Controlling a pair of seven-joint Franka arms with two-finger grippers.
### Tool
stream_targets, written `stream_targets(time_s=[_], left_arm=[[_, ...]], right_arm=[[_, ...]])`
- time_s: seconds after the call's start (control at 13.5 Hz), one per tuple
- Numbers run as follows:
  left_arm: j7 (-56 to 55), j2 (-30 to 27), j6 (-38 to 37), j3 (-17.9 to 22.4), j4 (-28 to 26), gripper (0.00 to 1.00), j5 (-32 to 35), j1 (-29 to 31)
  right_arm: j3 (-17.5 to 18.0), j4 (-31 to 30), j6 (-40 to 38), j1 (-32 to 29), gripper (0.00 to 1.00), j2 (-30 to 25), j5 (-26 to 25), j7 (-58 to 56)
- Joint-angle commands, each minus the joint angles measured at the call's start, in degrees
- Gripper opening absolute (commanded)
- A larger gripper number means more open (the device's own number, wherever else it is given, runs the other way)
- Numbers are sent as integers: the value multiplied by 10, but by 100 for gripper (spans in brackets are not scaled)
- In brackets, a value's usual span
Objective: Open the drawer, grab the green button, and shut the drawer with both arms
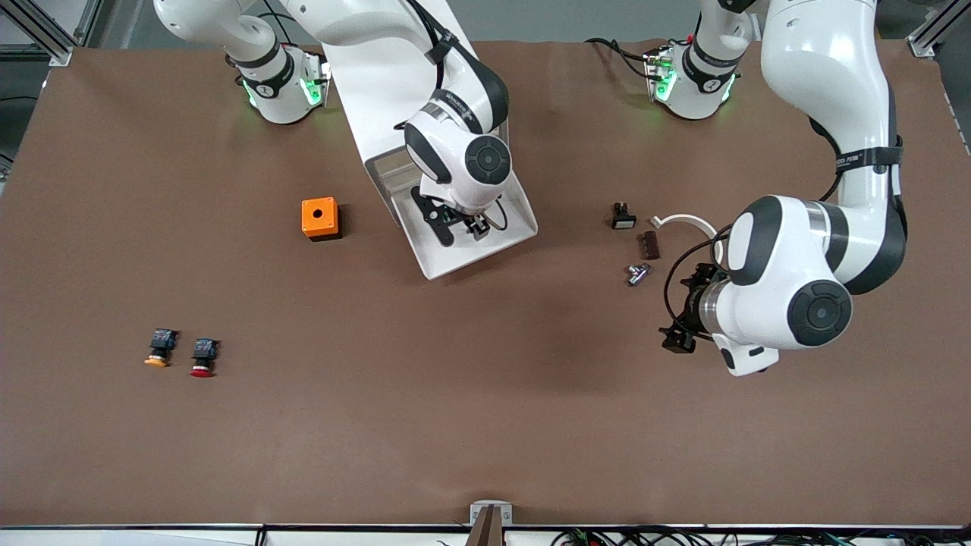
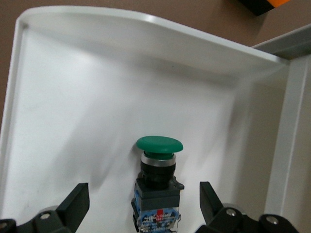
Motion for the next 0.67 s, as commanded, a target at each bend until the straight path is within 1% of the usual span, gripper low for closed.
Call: stream_targets(time_s=[0.0,0.15,0.3,0.37,0.45,0.59], left_arm=[[62,-26,12,-1,-16,100,22,1],[98,-22,13,-2,-16,100,20,11],[100,-19,14,-2,-16,100,22,9],[100,-19,16,-2,-16,100,24,5],[100,-16,26,-2,-18,100,24,2],[100,-10,28,-2,-19,100,24,5]], right_arm=[[-1,-3,12,7,100,8,6,6],[-1,-3,16,11,100,8,6,5],[-1,-2,20,14,88,11,6,5],[-1,-2,20,15,84,11,6,4],[-1,-2,21,15,77,11,6,3],[-1,2,21,11,57,11,7,3]])
